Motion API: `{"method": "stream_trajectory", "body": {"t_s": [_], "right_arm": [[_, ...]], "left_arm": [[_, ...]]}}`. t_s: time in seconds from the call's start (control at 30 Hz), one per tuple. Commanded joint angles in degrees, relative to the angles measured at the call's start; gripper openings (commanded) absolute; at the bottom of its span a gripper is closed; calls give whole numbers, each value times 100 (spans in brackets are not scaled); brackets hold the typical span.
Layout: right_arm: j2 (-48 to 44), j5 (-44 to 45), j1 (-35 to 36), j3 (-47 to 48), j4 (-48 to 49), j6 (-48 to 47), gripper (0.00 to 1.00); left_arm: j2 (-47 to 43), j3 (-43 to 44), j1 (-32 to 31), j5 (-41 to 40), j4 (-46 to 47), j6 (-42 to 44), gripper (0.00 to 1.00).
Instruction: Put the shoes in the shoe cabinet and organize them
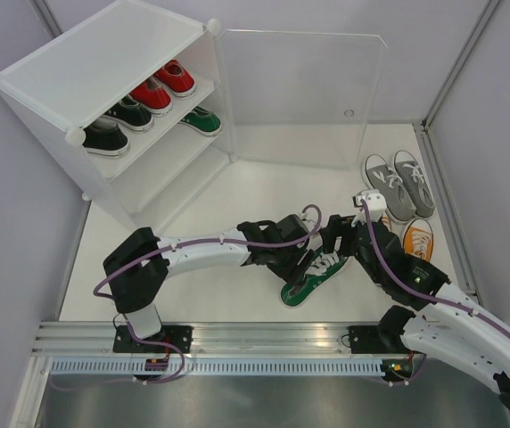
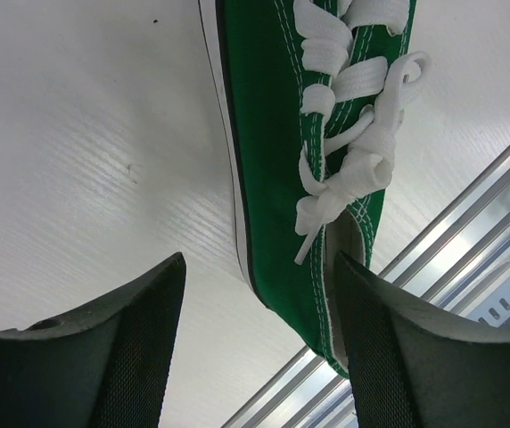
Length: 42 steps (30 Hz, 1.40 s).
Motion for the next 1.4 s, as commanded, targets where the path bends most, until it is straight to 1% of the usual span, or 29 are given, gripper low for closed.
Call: {"method": "stream_trajectory", "body": {"t_s": [0.0,0.47,0.6,0.7,0.73,0.8,0.83,0.9,0.93,1.0,1.03,1.17,1.2,1.23,1.33,1.37], "right_arm": [[66,39,-12,-47,146,62,83],[215,22,-12,-90,207,71,83],[259,-5,-3,-99,217,71,83],[268,-13,-12,-108,234,71,83],[277,-13,-12,-108,234,71,83],[277,-13,-12,-99,217,71,83],[268,-5,-12,-91,216,71,83],[224,-5,-12,-90,208,71,83],[215,13,-12,-99,199,71,83],[172,31,-3,-99,199,71,83],[163,65,-12,-99,208,71,83],[119,92,-12,-99,217,71,83],[119,83,-12,-99,216,80,83],[101,101,-12,-108,216,71,83],[84,101,-12,-134,243,80,82],[83,110,-12,-134,243,80,83]], "left_arm": [[-37,-31,-114,238,81,230,71],[508,171,-474,352,73,203,71],[658,268,-553,238,81,142,71],[789,320,-562,-95,72,-16,67],[842,338,-571,-183,64,-60,60],[886,382,-562,-507,11,-174,54],[878,408,-553,-561,-24,-253,47],[834,400,-536,-772,-68,-367,36],[799,382,-518,-825,-112,-403,26],[667,356,-439,-1036,-173,-560,12],[597,338,-395,-1106,-235,-631,3],[97,189,0,-1624,-612,-1272,2],[-18,163,166,-1721,-691,-1569,2],[-132,101,229,-1835,-753,-1702,2],[-677,66,343,-2537,-1043,-2247,2],[-791,74,378,-2626,-1200,-2405,2]]}}
